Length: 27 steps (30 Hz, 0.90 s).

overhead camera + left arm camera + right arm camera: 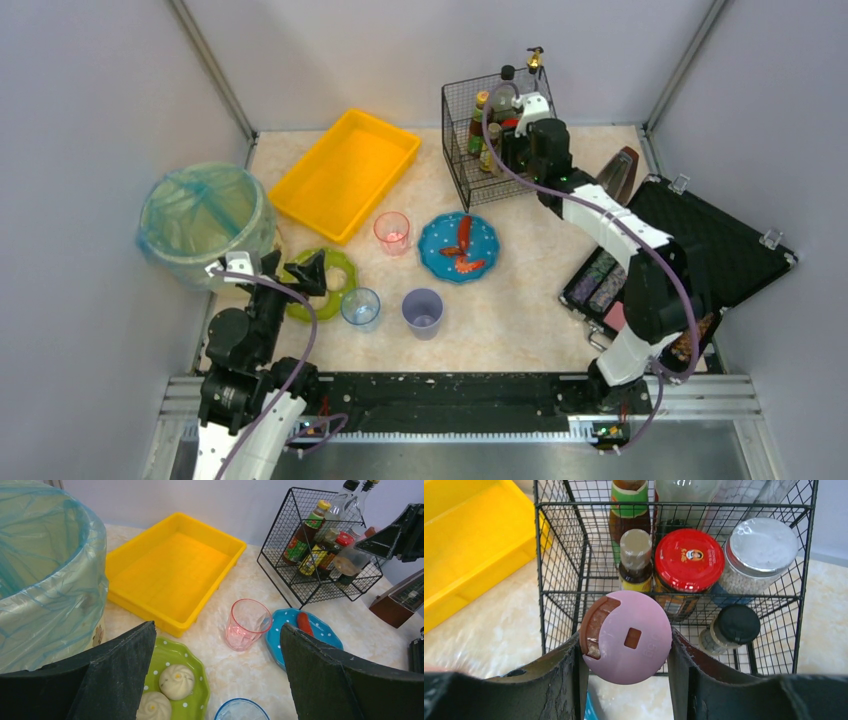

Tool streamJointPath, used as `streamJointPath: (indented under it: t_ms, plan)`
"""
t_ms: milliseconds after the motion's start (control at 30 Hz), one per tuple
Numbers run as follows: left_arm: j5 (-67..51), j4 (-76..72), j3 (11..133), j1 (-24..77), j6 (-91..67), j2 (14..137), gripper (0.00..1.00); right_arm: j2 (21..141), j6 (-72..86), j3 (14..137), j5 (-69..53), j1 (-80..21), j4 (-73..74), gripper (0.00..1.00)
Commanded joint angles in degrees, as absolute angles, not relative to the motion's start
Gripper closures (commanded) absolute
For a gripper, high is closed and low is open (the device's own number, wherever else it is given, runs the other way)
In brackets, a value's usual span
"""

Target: Clear the kitchen counter

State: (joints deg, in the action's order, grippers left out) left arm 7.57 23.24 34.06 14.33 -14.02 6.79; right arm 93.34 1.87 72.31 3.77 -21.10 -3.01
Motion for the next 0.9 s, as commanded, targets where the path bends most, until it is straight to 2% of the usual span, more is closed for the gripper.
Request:
streamJointPath:
  t_ms: [0, 367, 500, 600, 800, 867]
  plan:
    - [8.08, 21.18, 34.98, 13.89, -13.67, 8.28, 0.02, 98.06, 1.25, 77.73, 2.21, -19.87, -6.79, 0.66]
    - [8.07, 20.91, 34.89, 13.62, -13.54, 9.45, 0.02, 105.26, 1.30, 76.68, 3.67, -18.86, -8.95, 0.66]
    - [8.09, 20.84, 34.83, 13.62, -13.52, 9.51, 0.02, 107.56, 1.78, 76.43, 4.64, -18.29, -8.61, 0.62]
    - [8.00, 20.83, 34.84, 13.62, -13.54, 9.61, 0.02, 108.53, 2.26, 76.80, 4.57, -18.02, -7.82, 0.56]
    - [7.86, 20.83, 34.86, 13.47, -13.54, 9.37, 0.02, 108.51, 2.88, 77.10, 4.76, -17.97, -6.11, 0.33]
    - [7.84, 20.83, 34.89, 13.45, -13.55, 9.33, 0.02, 108.38, 3.01, 77.22, 4.62, -18.01, -5.31, 0.28]
